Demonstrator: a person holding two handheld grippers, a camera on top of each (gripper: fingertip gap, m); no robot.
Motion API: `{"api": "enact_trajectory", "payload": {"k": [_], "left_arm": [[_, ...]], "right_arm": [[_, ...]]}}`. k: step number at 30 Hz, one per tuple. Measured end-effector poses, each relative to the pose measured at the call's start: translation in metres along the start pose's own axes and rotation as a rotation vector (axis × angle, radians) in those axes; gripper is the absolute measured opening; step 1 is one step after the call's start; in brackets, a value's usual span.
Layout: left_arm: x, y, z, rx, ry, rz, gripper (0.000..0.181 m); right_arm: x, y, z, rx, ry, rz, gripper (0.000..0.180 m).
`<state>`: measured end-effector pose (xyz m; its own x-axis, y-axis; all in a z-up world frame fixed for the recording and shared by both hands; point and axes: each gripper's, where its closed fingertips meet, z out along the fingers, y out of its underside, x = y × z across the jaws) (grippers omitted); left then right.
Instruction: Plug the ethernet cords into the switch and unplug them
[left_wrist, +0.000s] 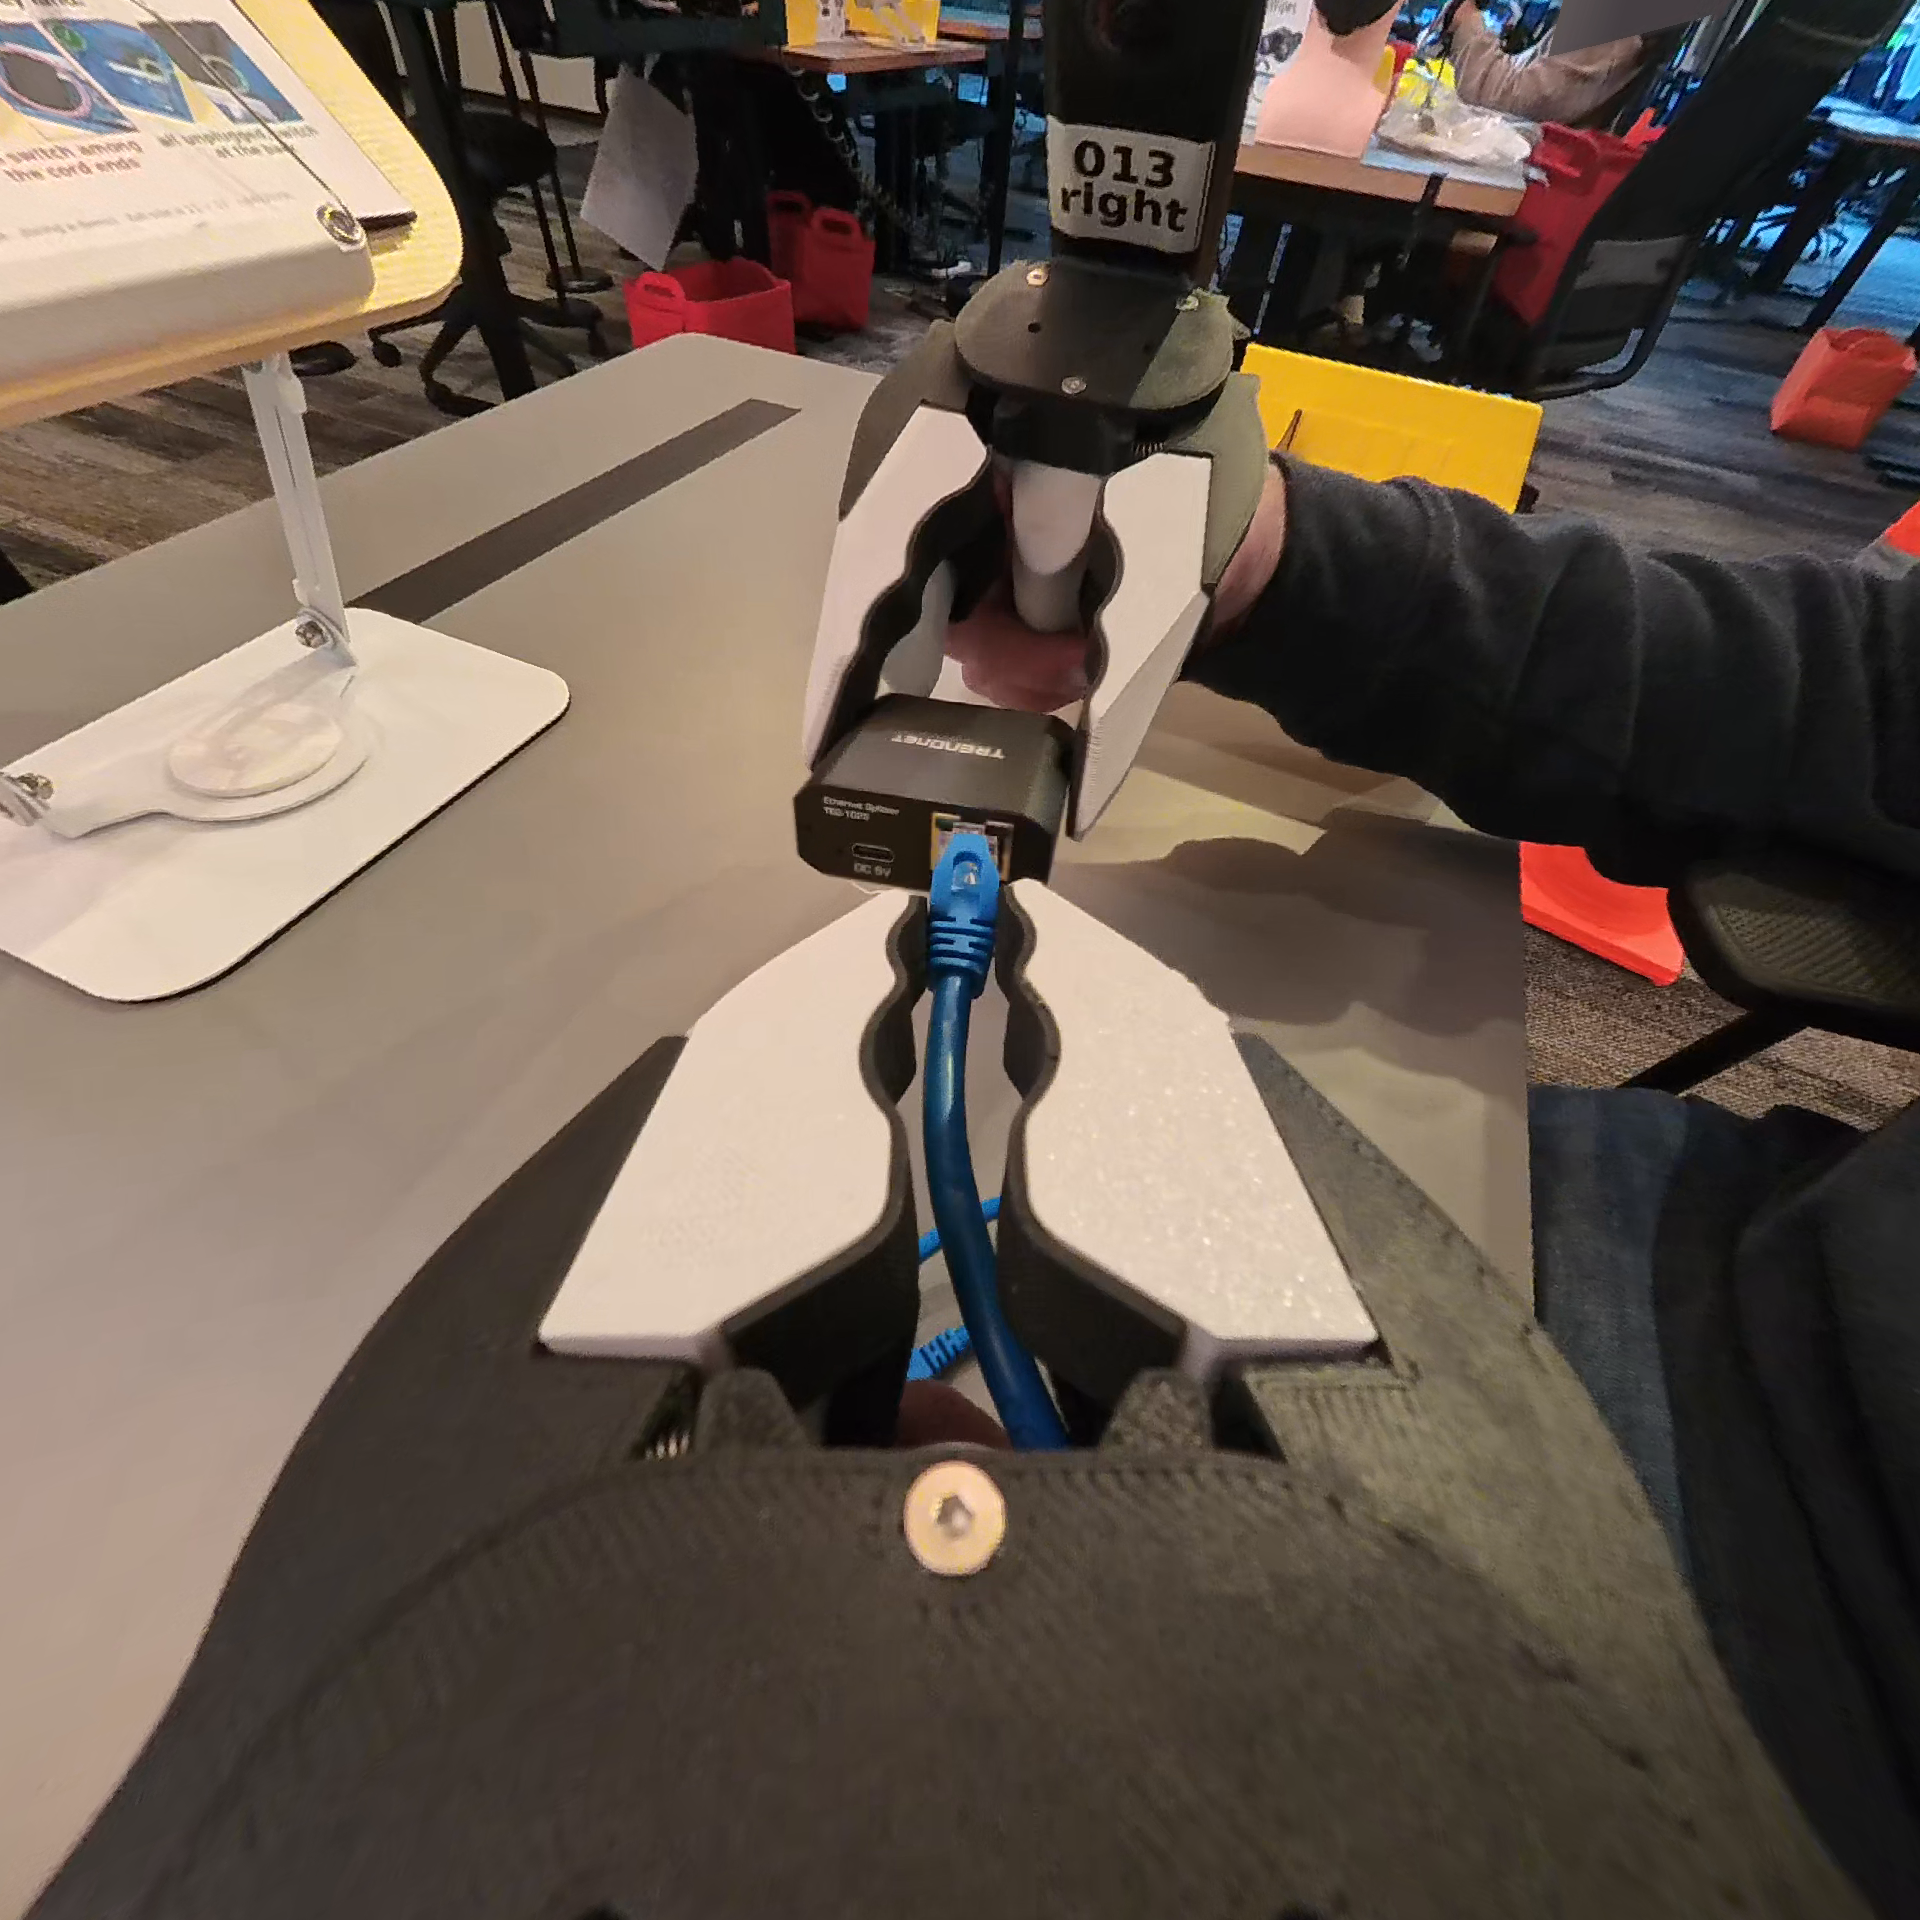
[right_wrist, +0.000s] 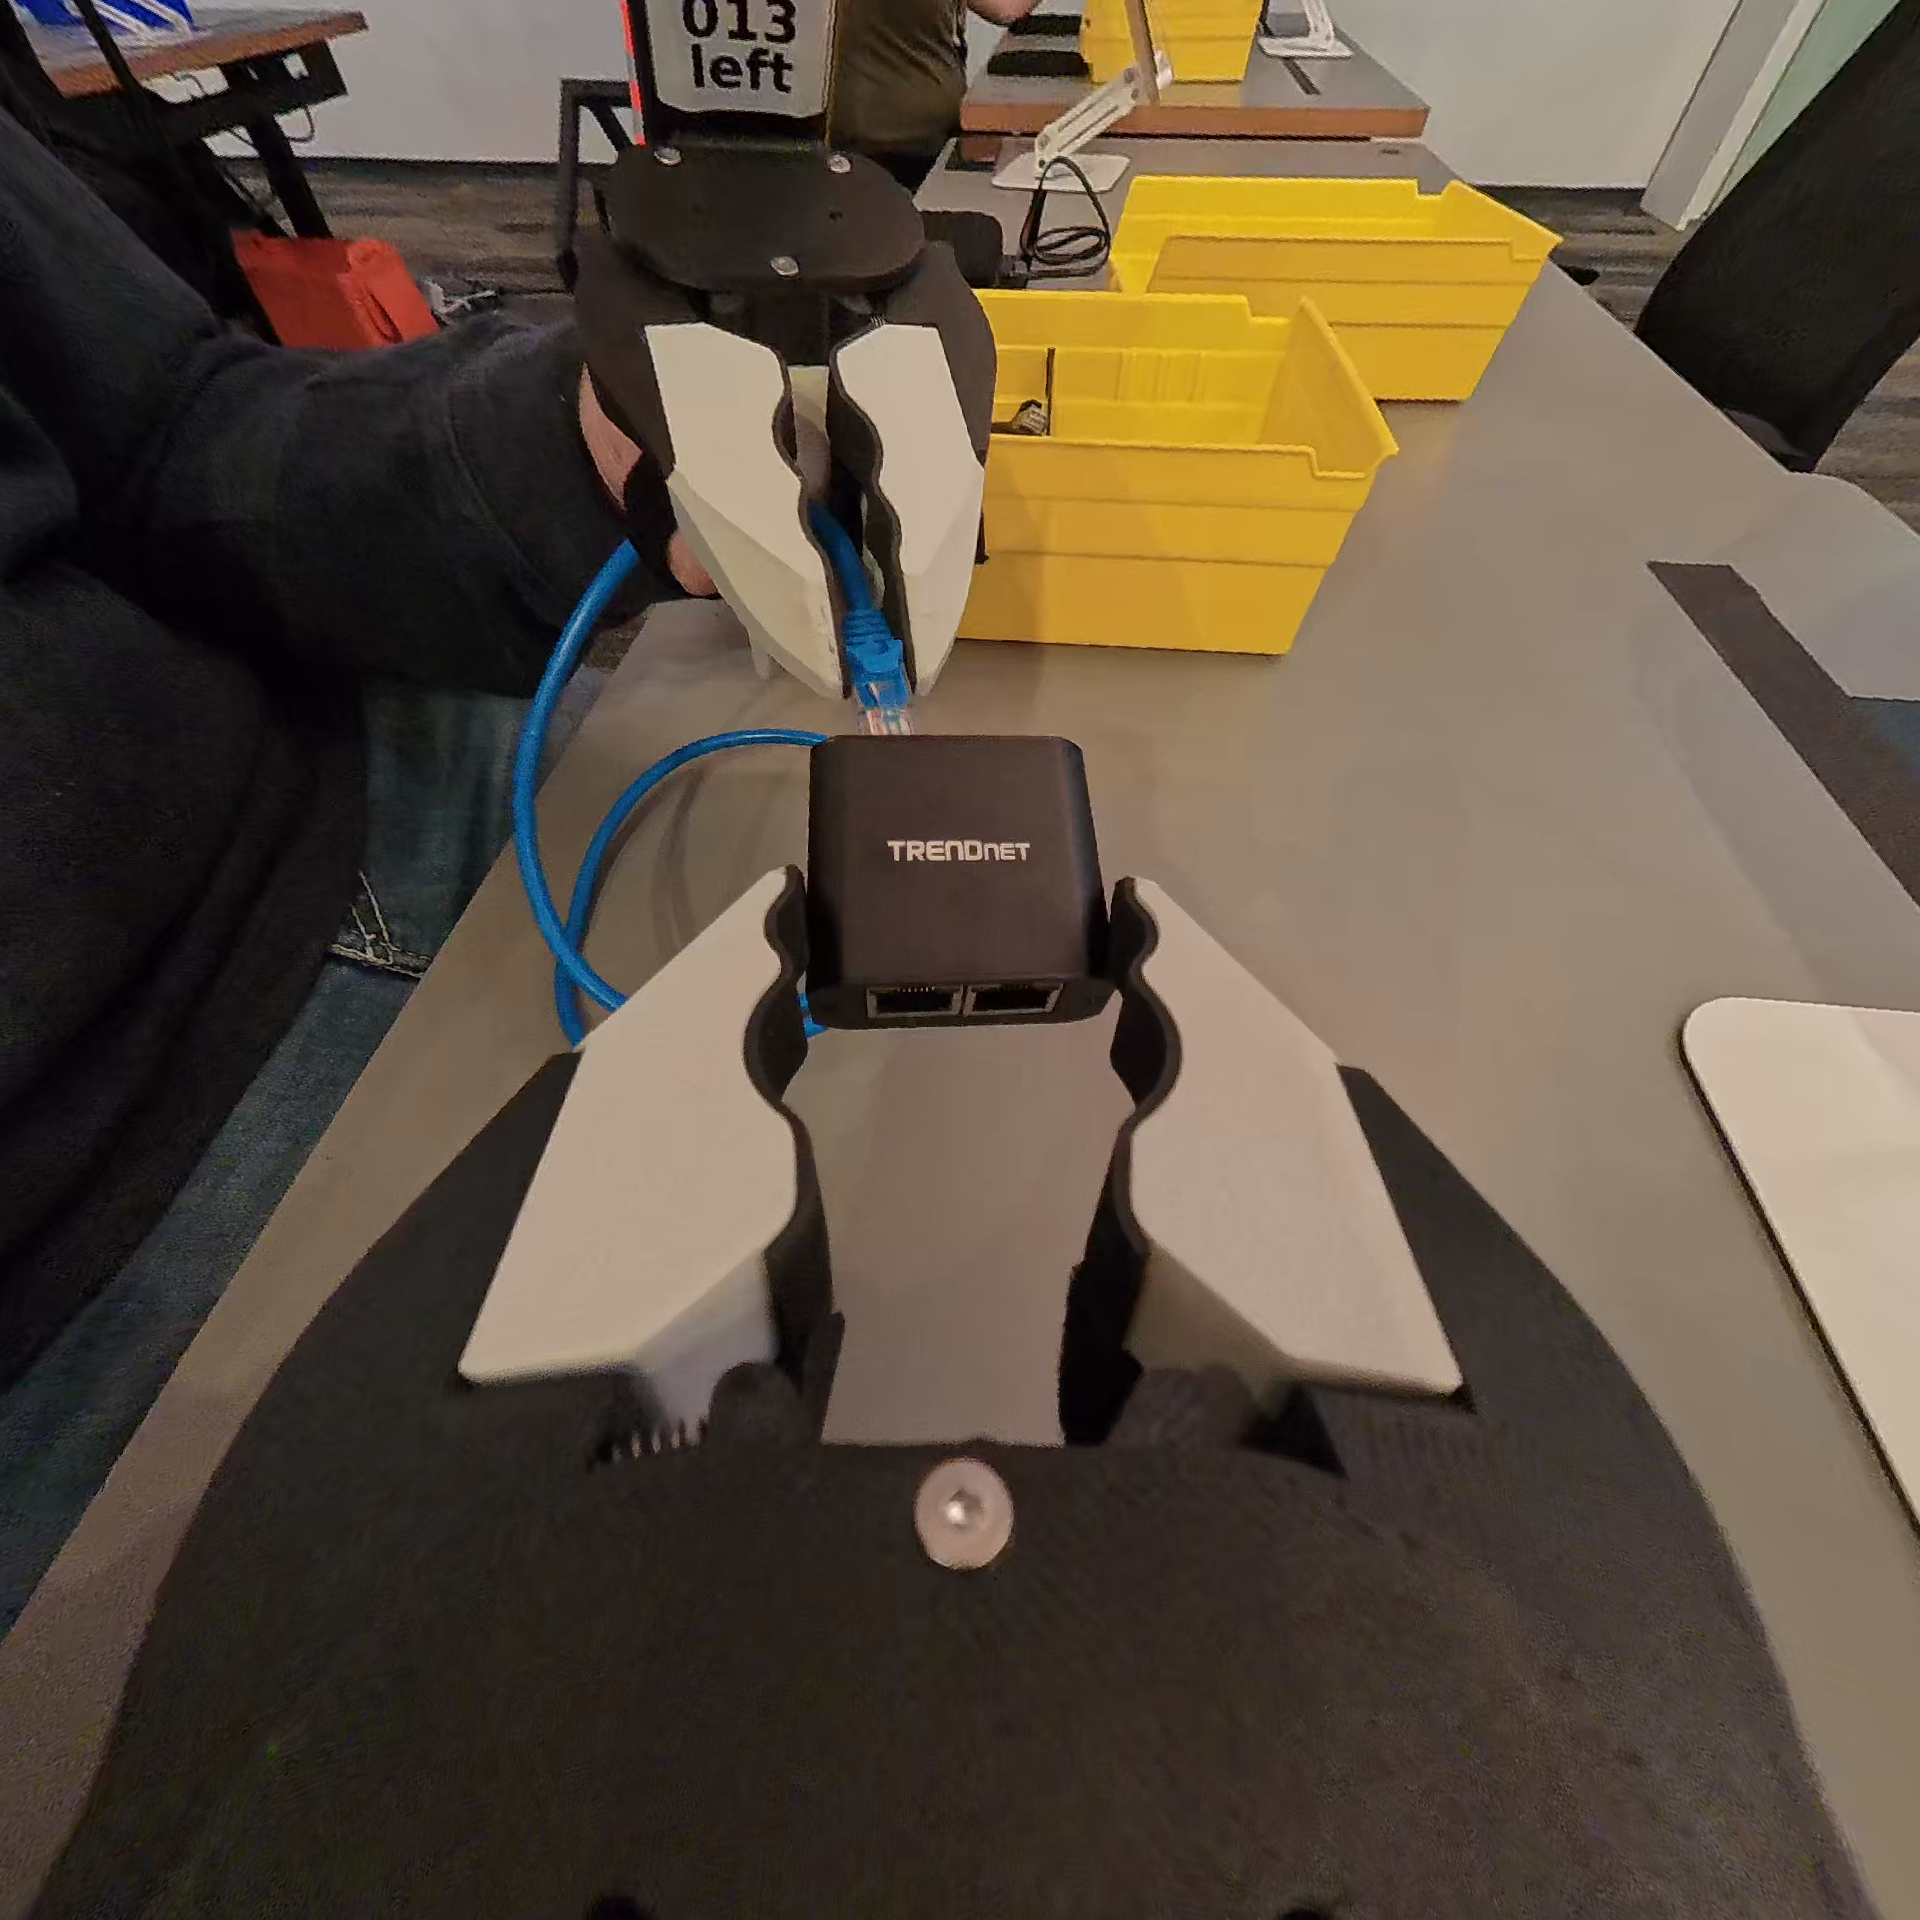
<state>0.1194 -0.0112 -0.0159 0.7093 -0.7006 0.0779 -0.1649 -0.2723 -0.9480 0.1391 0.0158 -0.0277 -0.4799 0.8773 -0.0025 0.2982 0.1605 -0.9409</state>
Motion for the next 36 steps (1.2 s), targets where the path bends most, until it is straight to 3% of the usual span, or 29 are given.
{"api": "enact_trajectory", "payload": {"k": [22,36], "left_arm": [[0.011,-0.008,0.000,0.024,0.060,0.015,0.012],[0.018,-0.009,0.005,0.009,-0.003,0.095,0.012]], "right_arm": [[-0.009,-0.013,-0.002,0.019,-0.026,-0.051,0.057],[-0.014,-0.012,-0.006,-0.007,-0.040,-0.074,0.056]]}}
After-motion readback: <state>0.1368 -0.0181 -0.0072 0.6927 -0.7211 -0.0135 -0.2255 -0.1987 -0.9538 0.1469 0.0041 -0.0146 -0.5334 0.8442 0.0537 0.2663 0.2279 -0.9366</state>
